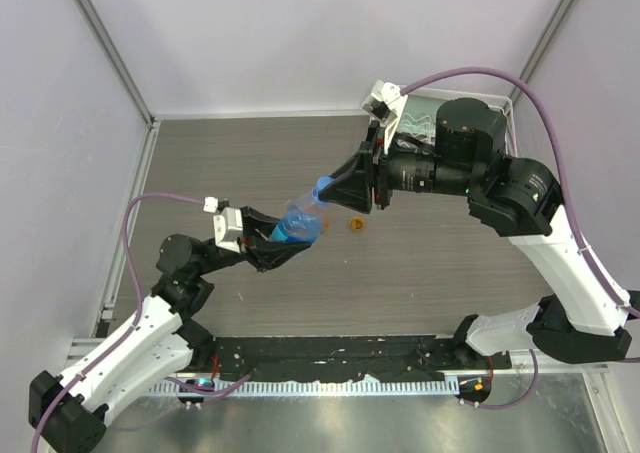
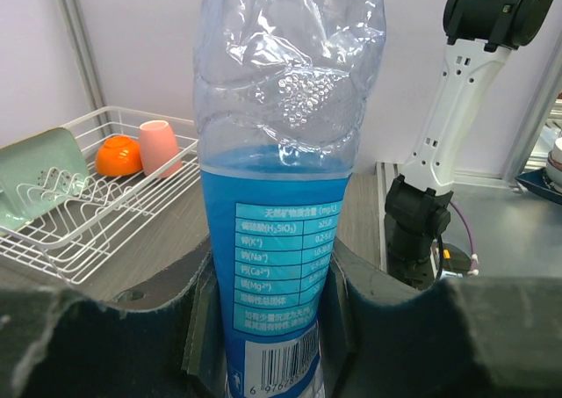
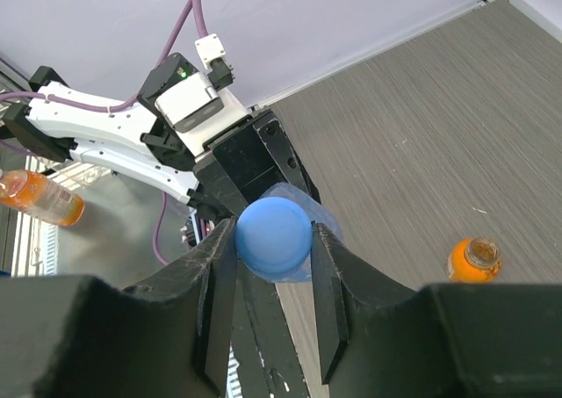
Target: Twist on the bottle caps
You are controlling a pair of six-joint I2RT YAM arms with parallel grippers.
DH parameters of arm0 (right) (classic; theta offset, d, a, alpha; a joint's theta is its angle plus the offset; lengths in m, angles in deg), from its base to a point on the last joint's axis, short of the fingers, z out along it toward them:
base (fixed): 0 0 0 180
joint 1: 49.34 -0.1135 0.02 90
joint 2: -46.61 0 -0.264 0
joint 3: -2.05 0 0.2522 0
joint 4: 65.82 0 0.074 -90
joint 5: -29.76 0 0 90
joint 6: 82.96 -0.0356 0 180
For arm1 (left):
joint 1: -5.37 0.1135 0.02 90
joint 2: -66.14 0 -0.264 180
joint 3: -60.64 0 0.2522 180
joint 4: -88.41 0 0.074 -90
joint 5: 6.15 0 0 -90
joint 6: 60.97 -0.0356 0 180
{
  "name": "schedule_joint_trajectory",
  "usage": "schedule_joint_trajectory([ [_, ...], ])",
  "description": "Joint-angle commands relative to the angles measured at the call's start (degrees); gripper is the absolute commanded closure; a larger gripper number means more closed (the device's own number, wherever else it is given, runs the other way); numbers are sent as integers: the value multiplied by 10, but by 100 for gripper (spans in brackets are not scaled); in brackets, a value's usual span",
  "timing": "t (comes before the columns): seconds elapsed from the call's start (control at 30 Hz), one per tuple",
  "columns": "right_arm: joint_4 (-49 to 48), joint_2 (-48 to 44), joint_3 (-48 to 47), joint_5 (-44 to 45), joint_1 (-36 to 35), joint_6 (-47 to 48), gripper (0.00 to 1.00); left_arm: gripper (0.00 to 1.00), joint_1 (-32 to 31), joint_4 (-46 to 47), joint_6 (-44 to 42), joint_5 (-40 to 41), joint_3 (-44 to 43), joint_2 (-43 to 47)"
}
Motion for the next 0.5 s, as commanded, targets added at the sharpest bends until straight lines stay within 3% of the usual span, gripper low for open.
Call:
schedule_joint_trajectory([
  [0.0, -48, -38, 30, -10, -5, -10, 80, 100, 6, 20, 31, 73, 0, 6],
  [0.47, -60, -29, 66, 37, -26, 11, 81, 100, 6, 21, 55, 133, -9, 6],
])
